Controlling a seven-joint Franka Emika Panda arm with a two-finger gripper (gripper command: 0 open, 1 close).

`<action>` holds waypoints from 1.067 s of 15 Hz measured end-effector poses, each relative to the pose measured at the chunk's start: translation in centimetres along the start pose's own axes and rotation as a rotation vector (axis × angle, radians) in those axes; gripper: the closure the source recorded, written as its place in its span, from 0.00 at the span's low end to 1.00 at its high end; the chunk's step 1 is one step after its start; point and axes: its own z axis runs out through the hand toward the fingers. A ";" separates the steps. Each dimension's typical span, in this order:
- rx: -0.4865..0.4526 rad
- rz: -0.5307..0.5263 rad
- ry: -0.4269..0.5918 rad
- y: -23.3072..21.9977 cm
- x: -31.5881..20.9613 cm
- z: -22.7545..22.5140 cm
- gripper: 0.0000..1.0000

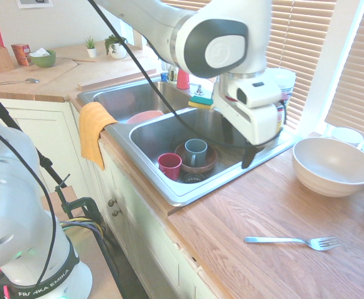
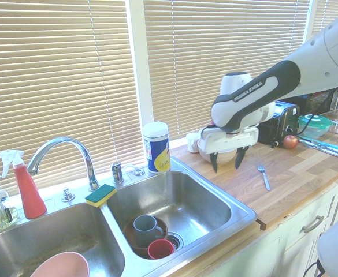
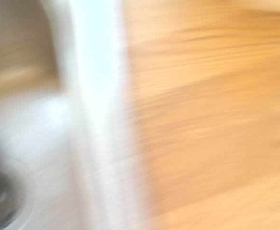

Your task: Put the fork into the sink

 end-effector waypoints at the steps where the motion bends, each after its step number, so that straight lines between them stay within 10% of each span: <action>1: -0.012 0.053 0.000 1.5 2.3 0.5 0.00; 9: -0.033 0.192 -0.011 7.4 11.1 6.8 0.00; 10: -0.032 0.194 -0.016 7.4 11.2 7.4 1.00; 16: -0.020 0.227 -0.016 7.3 11.8 9.9 1.00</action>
